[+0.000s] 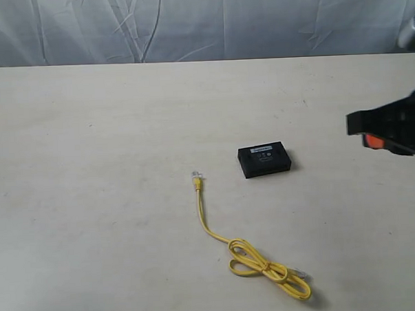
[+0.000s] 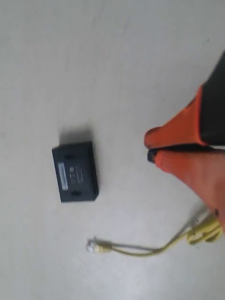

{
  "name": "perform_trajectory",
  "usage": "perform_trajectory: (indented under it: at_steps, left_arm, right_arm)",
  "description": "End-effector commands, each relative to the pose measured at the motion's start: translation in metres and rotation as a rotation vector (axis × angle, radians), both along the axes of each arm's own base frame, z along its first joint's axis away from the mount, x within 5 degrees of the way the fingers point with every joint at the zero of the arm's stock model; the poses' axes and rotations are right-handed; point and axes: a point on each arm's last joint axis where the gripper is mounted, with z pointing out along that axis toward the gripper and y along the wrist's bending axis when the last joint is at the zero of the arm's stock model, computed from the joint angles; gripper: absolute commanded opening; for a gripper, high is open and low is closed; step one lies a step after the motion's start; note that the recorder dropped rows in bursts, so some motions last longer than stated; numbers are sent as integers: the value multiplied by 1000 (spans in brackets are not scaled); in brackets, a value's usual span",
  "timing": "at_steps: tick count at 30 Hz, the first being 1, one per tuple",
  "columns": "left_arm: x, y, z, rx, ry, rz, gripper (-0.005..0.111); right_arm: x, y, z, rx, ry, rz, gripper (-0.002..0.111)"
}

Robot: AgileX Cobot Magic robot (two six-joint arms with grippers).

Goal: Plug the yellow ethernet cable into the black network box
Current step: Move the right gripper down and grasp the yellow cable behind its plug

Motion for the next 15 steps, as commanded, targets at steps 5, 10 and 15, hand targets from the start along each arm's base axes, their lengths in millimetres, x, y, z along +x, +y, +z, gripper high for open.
perform_trajectory:
  at_steps: [5, 10, 15]
  left_arm:
    - [0, 0, 0, -6, -14, 3, 0]
    - [0, 0, 0, -6, -14, 3, 0]
    - [0, 0, 0, -6, -14, 3, 0]
  right_arm:
    - [25, 89, -11, -43, 111, 307, -1]
    - [37, 138, -26, -123, 228, 433, -1]
    - [56, 179, -51, -273, 238, 381, -1]
